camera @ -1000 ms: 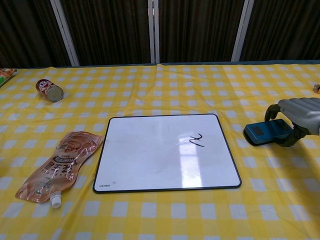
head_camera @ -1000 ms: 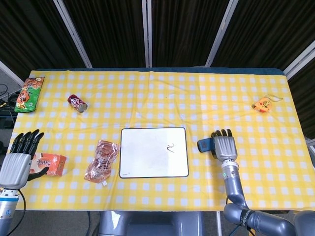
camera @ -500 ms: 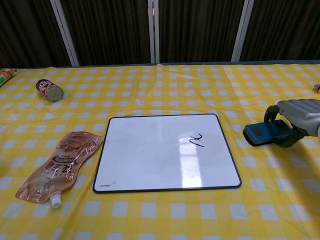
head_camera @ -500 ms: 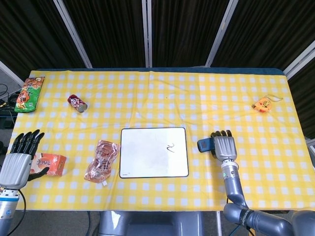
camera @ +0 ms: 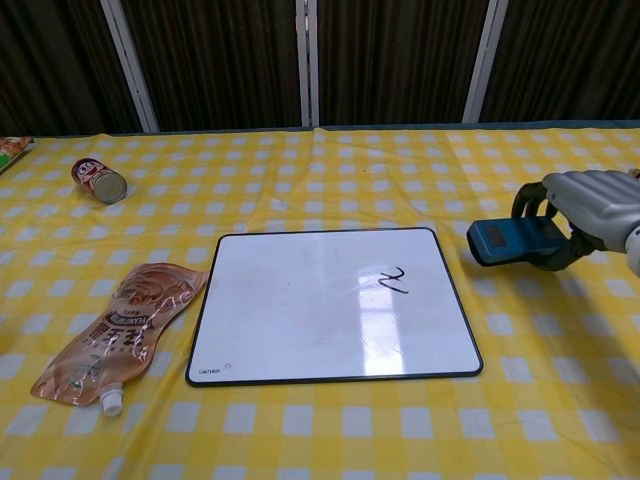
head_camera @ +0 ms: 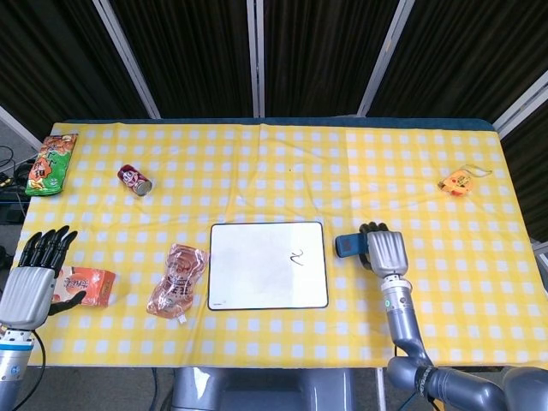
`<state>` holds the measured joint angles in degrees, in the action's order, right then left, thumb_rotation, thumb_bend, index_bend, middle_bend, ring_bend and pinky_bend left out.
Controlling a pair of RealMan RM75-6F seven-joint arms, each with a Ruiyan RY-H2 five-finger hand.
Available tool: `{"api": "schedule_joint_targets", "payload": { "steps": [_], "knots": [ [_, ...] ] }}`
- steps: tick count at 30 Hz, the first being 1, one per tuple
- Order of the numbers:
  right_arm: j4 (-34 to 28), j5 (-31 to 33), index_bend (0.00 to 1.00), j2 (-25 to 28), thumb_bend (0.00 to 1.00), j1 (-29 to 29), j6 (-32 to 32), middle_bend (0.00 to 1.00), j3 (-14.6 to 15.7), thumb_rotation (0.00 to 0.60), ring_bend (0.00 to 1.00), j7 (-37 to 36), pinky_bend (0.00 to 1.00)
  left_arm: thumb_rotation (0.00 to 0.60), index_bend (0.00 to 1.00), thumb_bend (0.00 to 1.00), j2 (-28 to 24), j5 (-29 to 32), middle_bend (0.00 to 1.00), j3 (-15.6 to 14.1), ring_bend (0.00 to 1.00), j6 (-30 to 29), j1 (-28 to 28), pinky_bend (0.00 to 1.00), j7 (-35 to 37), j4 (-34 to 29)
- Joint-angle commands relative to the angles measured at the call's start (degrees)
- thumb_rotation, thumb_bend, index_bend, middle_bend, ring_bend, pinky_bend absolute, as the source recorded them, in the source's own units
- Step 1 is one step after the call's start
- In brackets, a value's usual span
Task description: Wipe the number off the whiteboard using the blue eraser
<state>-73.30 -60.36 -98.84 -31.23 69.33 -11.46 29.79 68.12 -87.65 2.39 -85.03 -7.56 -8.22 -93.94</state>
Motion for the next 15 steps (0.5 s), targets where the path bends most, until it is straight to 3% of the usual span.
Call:
{"api": "schedule_joint_targets", "payload": {
  "steps": [1,9,15],
  "knots": [
    [-3.6,-1.7,0.84,1.0,0.45,-0.2,1.5,0.74,-0.3,0.6,0.71,0.9,0.73,0.6,0.0,0.13,0.0,0.0,0.0,0.0,0.0,0.0,0.0,0.0,0.0,0.0],
    [-9.9,-3.5,0.84,-0.6,0.45,-1.5,2.4,0.75,0.6,0.6,0.71,6.4,0.74,0.6,0.0,0.13,0.0,-0.1,0.0,0.0,0.0,0.1,-0.1,0.0,-0.1,-0.1],
    [-10.6,-2.5,0.84,-4.4,0.45,-3.3,1.4,0.75,0.7,0.6,0.71,11.2,0.74,0.6,0.0,0.13,-0.2,0.1,0.0,0.1,0.0,0.1,-0.1,0.0,0.5,-0.1]
  ]
}}
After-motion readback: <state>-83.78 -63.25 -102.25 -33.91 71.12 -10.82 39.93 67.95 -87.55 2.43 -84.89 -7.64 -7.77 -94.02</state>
